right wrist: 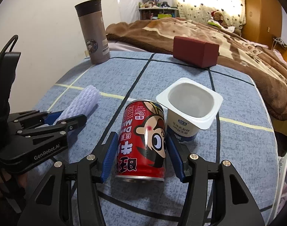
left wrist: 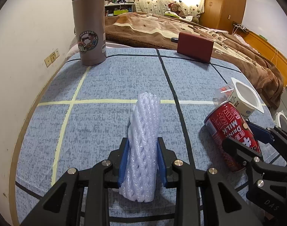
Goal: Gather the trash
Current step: 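Lift and carry the can over the bin with the right tool while the left tool carries the foam net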
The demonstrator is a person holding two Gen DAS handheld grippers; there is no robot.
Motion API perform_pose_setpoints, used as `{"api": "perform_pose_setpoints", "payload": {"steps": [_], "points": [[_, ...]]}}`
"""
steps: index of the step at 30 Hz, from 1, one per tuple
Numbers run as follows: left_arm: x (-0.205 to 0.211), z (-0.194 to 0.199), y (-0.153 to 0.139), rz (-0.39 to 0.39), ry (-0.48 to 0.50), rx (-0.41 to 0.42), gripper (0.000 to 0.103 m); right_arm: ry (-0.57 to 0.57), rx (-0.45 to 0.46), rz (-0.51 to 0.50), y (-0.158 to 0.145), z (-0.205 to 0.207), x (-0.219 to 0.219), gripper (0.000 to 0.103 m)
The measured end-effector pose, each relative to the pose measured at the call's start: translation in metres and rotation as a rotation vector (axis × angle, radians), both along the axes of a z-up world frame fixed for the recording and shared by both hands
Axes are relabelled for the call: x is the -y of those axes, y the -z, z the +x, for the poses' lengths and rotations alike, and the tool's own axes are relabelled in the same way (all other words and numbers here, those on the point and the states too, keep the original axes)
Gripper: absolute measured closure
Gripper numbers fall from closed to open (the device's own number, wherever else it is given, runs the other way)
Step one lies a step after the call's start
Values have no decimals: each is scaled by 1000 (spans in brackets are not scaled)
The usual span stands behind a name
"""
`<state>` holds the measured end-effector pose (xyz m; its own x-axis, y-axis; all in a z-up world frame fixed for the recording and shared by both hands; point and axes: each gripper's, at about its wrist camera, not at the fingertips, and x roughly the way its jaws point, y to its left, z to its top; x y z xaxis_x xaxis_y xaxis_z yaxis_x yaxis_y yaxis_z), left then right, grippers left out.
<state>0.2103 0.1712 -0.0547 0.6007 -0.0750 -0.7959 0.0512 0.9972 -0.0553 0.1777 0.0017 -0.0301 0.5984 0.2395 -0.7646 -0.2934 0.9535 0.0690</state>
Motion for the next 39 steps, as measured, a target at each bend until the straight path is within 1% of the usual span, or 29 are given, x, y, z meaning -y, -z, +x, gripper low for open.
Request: {"api": "perform_pose_setpoints", "payload": {"steps": [6,8,9,10,15,21,24,28,39], "points": [[-1,0,1,-12,-9,-1,73,-8,3,-46,0,4,-7,48],[-2,0,1,-14,-10,-4,73,-8,-14,-73,3,6,-11,48],[-2,0,1,-15,-9,-4,73,-9,-37,-85,7,8,-12,48],[-1,0,1,-15,-8,-4,73,-7,-47,-85,8,8,-11,48],[-1,-1,0,-16,-12,-4,73,-2,-46,-53,7,6,-8,48],[3,-1,0,-16,-12,-8,73,2,-34,-63,5,8,-12,48],[4,-3,-1,-16,-14,-6,73,15,-28,-48,5,7,-8,49],[5,-8,-5,-14,-21,3,73,27,-27,-30,4,5,-3,49],[16,-30,-15,-8,-17,26,73,28,6,31,-9,-9,10,49]]}}
